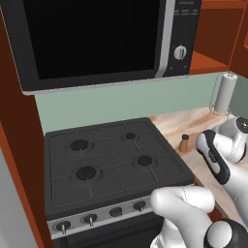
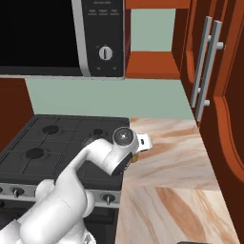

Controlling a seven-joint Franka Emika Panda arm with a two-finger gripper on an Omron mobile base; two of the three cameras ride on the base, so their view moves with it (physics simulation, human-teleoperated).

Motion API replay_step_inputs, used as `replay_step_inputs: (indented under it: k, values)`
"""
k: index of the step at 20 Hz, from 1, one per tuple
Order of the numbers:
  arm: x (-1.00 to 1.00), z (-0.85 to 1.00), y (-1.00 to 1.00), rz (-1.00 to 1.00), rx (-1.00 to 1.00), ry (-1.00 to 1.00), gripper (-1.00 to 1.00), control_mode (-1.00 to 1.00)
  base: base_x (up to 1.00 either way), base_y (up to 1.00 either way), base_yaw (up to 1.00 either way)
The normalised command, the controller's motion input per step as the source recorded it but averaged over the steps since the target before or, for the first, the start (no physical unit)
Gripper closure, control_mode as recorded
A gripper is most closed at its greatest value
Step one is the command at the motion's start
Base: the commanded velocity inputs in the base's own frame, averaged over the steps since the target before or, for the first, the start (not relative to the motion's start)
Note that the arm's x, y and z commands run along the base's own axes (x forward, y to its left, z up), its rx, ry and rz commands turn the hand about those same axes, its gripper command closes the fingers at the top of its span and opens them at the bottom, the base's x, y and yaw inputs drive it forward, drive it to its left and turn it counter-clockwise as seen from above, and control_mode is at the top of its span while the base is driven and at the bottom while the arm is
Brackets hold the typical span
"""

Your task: Take 2 condiments from the cabinet and move them on the counter near the stove.Make sure the condiments are lined up with each other, next to each other.

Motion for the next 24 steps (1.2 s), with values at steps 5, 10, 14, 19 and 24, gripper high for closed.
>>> replay_step_inputs:
  k: [5,10,14,19,24]
  values:
    - [0.17,-0.20,0.00,0.00,0.00,0.04,1.00,-1.00,0.00,0.00,0.00]
    - [0.12,-0.14,0.00,0.00,0.00,0.05,1.00,-1.00,0.00,0.00,0.00]
    - [0.17,-0.11,0.00,0.00,0.00,0.00,1.00,-1.00,0.00,0.00,0.00]
    - [0.18,-0.12,0.00,0.00,0.00,0.00,1.00,-1.00,0.00,0.00,0.00]
    - [0.16,-0.12,0.00,0.00,0.00,0.00,1.00,-1.00,0.00,0.00,0.00]
